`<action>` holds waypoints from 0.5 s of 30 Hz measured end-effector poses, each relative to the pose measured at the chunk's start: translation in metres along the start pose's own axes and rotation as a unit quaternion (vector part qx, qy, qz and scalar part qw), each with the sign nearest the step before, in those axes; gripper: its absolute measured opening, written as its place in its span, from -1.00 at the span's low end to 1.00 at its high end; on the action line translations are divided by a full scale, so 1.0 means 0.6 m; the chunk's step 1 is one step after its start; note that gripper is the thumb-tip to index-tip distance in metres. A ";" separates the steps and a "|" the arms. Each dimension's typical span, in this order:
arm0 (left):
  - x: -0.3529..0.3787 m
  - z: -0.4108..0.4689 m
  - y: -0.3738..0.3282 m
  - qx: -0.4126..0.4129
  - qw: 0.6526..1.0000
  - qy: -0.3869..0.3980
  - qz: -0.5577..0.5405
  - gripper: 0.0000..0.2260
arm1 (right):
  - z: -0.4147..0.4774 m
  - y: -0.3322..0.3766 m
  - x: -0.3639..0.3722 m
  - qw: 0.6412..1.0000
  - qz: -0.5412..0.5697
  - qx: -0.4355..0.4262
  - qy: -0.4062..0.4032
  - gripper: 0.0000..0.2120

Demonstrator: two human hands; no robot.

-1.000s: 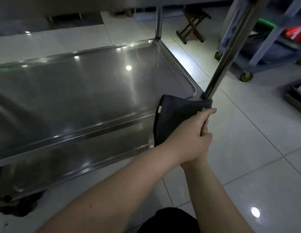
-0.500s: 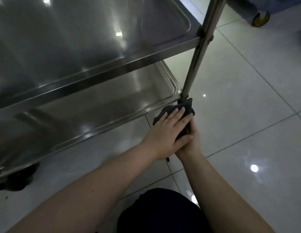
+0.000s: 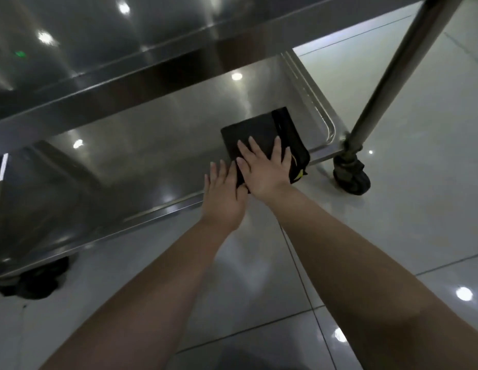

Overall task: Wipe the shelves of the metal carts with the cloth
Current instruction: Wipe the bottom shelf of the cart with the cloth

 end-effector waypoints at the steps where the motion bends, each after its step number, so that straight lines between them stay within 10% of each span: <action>1: 0.002 0.006 0.014 0.003 1.000 0.002 0.017 -0.39 | 0.002 0.003 0.004 0.999 -0.031 0.004 0.007 -0.50; 15: -0.038 0.156 0.117 -0.007 0.981 -0.054 0.187 -0.50 | 0.081 -0.039 0.025 0.983 -0.135 -0.107 -0.063 -0.46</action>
Point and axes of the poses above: each hand's wrist, its own z-axis towards the middle knuckle, its own x-axis out of the palm, y = z × x, the point moved 3 cm from there along z, towards the middle knuckle, and after that the axes turned 7 degrees about -z, right-handed, at the moved point
